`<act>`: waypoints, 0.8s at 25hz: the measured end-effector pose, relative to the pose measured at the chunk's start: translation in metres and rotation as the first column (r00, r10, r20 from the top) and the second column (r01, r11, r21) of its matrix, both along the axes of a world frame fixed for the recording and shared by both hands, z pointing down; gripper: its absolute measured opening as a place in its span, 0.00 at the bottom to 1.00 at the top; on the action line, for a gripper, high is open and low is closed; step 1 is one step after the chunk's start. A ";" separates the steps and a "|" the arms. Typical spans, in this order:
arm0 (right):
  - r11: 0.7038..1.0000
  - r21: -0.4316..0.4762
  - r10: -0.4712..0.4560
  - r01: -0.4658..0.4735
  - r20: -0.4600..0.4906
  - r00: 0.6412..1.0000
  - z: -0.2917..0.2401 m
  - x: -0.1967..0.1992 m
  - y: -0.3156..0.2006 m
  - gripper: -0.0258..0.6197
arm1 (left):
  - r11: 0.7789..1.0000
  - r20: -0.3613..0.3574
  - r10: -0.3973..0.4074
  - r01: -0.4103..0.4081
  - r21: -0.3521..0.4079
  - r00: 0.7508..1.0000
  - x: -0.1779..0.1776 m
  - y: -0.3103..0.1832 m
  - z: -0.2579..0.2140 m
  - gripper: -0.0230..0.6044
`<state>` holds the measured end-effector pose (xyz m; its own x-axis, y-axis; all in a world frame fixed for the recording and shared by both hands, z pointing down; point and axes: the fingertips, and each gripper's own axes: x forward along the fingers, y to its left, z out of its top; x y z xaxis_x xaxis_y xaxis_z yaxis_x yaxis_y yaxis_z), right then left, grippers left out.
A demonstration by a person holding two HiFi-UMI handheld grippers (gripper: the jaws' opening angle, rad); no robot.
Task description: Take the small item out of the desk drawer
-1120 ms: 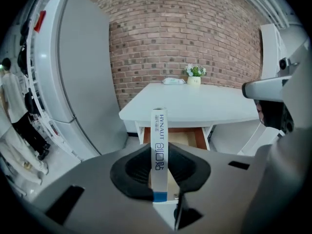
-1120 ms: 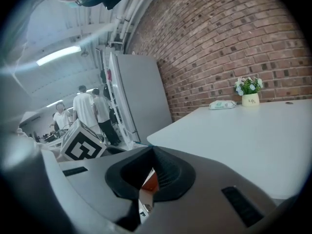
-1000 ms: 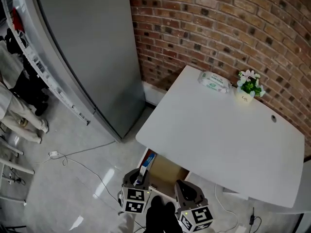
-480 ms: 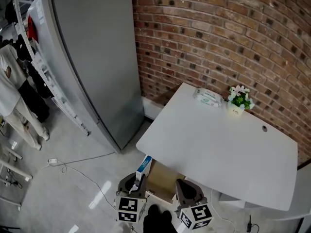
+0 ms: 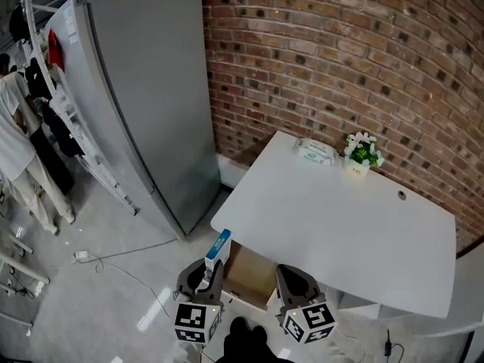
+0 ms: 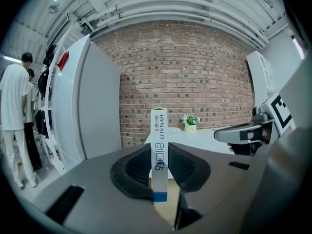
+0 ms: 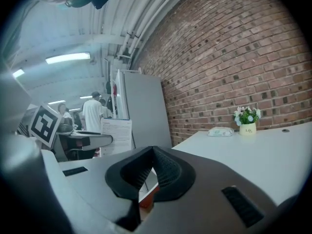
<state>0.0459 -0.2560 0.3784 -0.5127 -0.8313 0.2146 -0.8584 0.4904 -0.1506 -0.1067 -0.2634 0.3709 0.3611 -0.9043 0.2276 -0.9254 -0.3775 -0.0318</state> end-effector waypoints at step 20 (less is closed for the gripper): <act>0.991 0.130 0.030 -0.031 0.011 0.999 -0.046 0.015 0.015 0.08 | 0.996 -0.057 -0.030 0.035 0.088 0.998 -0.006 0.031 -0.037 0.18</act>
